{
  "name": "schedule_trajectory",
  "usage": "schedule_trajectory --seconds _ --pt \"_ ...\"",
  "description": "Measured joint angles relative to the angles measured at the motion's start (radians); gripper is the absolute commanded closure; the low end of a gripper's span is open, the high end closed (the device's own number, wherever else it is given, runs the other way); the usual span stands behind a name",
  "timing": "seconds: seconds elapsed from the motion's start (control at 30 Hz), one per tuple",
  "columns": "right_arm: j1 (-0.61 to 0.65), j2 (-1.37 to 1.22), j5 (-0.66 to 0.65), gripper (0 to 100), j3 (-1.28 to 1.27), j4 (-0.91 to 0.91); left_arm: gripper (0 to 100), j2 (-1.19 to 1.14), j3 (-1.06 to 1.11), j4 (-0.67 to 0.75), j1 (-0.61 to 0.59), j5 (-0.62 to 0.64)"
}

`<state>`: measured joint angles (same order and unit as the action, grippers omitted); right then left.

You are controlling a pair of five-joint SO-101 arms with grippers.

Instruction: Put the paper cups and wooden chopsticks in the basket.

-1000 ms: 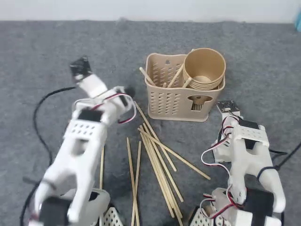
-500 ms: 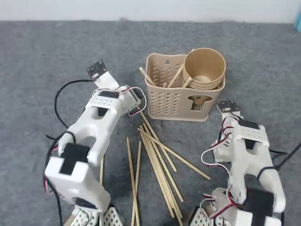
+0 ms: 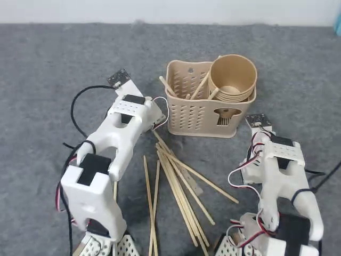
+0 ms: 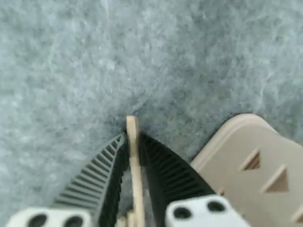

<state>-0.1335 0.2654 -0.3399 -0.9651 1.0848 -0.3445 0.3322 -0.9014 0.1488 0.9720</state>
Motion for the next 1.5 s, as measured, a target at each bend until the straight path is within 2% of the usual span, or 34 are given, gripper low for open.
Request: schedule_trajectory --seconds 0.4,0.93,1.07,1.27,1.5 --pt "-0.012 0.000 -0.035 90.5 0.003 0.014 99 0.000 -0.025 -0.072 -0.021 0.000" --pt "-0.012 0.000 -0.046 90.5 0.003 0.025 99 0.021 -0.278 -0.092 -0.255 0.000" --pt "-0.012 0.000 -0.046 90.5 0.003 0.025 99 0.166 -0.278 -0.092 -0.276 -0.017" --pt "-0.012 0.000 -0.046 90.5 0.003 0.025 99 0.488 -0.278 -0.092 -0.287 -0.129" --pt "-0.012 0.000 -0.046 90.5 0.003 0.025 99 0.844 -0.278 0.066 -0.288 -0.367"
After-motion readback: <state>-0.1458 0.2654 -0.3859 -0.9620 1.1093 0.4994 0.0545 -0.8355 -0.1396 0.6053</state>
